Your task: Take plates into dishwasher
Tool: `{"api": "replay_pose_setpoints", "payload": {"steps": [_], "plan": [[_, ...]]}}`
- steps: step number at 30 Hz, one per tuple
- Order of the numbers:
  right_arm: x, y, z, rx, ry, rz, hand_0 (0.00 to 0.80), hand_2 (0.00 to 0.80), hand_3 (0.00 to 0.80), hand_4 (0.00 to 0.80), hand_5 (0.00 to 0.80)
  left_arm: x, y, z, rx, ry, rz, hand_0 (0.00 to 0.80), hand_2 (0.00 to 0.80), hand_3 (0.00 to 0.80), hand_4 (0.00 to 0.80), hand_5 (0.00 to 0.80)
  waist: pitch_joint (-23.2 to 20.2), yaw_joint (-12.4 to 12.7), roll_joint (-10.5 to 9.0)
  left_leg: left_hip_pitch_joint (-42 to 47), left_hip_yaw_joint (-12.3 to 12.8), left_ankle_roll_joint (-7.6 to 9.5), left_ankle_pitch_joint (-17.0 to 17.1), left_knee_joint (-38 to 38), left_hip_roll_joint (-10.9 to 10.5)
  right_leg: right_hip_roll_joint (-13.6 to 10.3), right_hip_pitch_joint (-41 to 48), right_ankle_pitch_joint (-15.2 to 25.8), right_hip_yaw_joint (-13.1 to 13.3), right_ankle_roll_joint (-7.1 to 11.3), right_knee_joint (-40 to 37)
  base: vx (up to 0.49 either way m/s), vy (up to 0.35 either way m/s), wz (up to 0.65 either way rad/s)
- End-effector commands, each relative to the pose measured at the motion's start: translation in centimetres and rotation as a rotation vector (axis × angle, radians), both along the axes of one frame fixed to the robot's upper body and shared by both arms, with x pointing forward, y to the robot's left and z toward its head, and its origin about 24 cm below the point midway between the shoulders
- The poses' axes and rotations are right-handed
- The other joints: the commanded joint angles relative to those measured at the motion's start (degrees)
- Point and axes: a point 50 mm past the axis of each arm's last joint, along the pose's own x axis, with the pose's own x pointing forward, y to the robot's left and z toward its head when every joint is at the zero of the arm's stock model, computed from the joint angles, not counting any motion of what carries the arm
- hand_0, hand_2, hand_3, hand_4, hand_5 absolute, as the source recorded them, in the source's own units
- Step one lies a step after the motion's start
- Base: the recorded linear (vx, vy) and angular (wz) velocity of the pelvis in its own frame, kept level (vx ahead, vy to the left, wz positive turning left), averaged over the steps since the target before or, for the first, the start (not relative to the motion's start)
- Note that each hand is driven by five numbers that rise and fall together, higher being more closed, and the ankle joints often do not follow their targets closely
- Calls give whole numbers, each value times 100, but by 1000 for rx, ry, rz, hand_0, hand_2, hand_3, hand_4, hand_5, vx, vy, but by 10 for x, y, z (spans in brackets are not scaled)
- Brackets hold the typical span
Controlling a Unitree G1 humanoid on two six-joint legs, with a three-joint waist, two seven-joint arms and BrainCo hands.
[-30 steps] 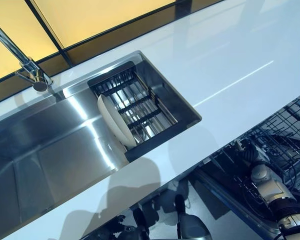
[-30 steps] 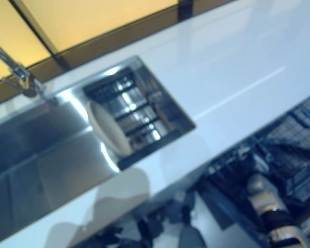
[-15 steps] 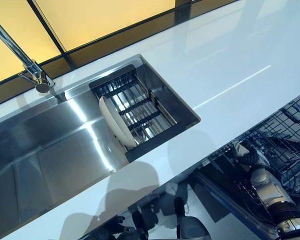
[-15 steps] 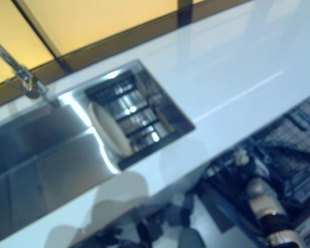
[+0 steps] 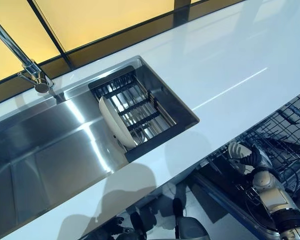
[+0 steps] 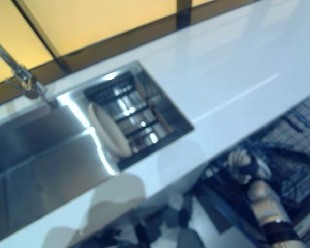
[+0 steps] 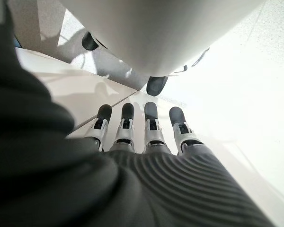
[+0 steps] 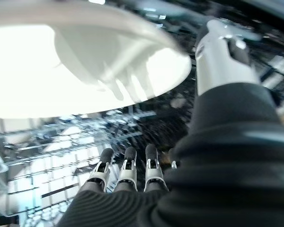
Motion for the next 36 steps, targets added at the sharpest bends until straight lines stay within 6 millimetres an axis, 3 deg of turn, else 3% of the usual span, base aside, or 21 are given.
{"api": "replay_pose_setpoints", "payload": {"steps": [1, 14, 19, 26, 32, 36], "plan": [[7, -4, 50, -10, -237, 29, 0, 0, 0, 0, 0, 49, 27, 22, 69, -168, 58, 0, 0, 0, 0, 0, -31, -106, -315, 444, -91, -89, -454, 32, 68, -312, 140, -477, 272, 562, 563, 0, 0, 0], [-25, -25, 84, 20, -403, -11, 0, 0, 0, 0, 0, 31, 34, 15, 77, -135, 128, 0, 0, 0, 0, 0, -267, -337, -523, 628, 182, -39, -555, 32, 102, -263, 247, -471, 418, 595, 510, 18, 29, -6], [-31, -26, 107, 82, -526, 28, 0, 0, 0, 0, 0, 25, 34, 12, 75, -121, 147, 0, 0, 0, 0, 0, -375, -339, -583, 712, 235, -17, -587, 32, 100, -282, 346, -459, 412, 601, 475, 32, 56, -6], [-30, 0, 150, 327, -777, 235, 0, 0, 0, 0, 0, 25, 35, 12, 77, -111, 198, 0, 0, 0, 0, 0, -500, -226, -659, 748, 208, 22, -641, 32, 38, -343, 434, -427, 325, 639, 424, 10, 66, 0], [-21, 27, 170, 590, -894, 443, 0, 0, 0, 0, 0, 11, 40, 8, 99, -82, 237, 0, 0, 0, 0, 0, -643, 55, -737, 741, 87, 86, -662, 32, -16, -415, 491, -435, 164, 664, 479, 16, 63, 2], [-14, 38, 179, 562, -945, 482, 0, 0, 0, 0, 0, 4, 43, 6, 98, -77, 257, 0, 0, 0, 0, 0, -673, 245, -760, 736, -63, 181, -686, 32, -105, -534, 479, -395, 34, 725, 776, 17, 133, 8]]}}
